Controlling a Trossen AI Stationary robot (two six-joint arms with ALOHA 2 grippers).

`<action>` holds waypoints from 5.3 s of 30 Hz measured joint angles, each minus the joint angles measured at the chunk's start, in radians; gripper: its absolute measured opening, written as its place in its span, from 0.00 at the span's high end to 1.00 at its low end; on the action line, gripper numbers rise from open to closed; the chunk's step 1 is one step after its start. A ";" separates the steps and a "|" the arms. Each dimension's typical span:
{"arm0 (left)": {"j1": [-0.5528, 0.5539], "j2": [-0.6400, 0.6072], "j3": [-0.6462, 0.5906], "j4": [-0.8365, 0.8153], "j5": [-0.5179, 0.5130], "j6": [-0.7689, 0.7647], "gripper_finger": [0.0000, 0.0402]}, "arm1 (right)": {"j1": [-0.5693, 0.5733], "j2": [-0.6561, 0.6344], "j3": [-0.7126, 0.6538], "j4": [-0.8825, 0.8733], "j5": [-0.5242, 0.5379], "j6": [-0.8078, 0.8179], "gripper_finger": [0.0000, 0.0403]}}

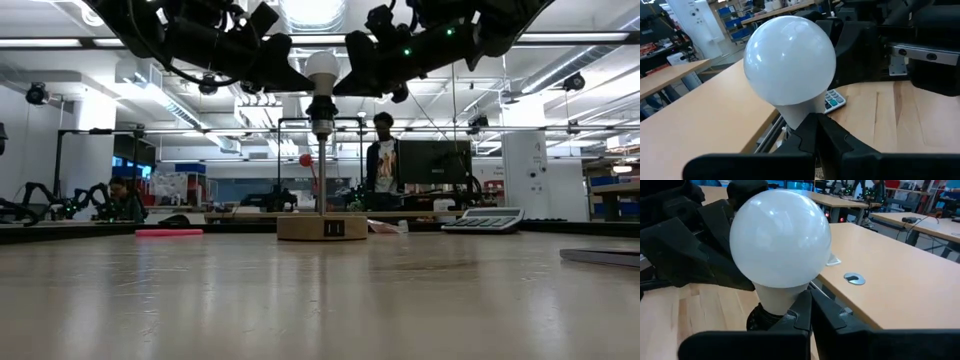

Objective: Screw lightbulb
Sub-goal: Remove the lightbulb from the lamp

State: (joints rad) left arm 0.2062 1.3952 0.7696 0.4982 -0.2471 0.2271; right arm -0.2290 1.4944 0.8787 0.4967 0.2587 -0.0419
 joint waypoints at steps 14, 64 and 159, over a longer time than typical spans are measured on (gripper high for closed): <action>-0.001 -0.060 0.000 -0.108 -0.109 -0.005 1.00 | 0.003 0.000 0.001 -0.072 0.089 -0.036 1.00; -0.039 -0.024 0.001 -0.096 -0.244 -0.003 1.00 | 0.051 -0.059 0.000 -0.142 -0.006 -0.002 1.00; 0.085 -0.009 0.000 -0.008 0.057 0.162 1.00 | -0.020 -0.053 0.000 -0.053 -0.098 0.016 1.00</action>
State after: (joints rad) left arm 0.2917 1.3861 0.7700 0.4900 -0.1904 0.3893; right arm -0.2493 1.4418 0.8787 0.4438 0.1604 -0.0261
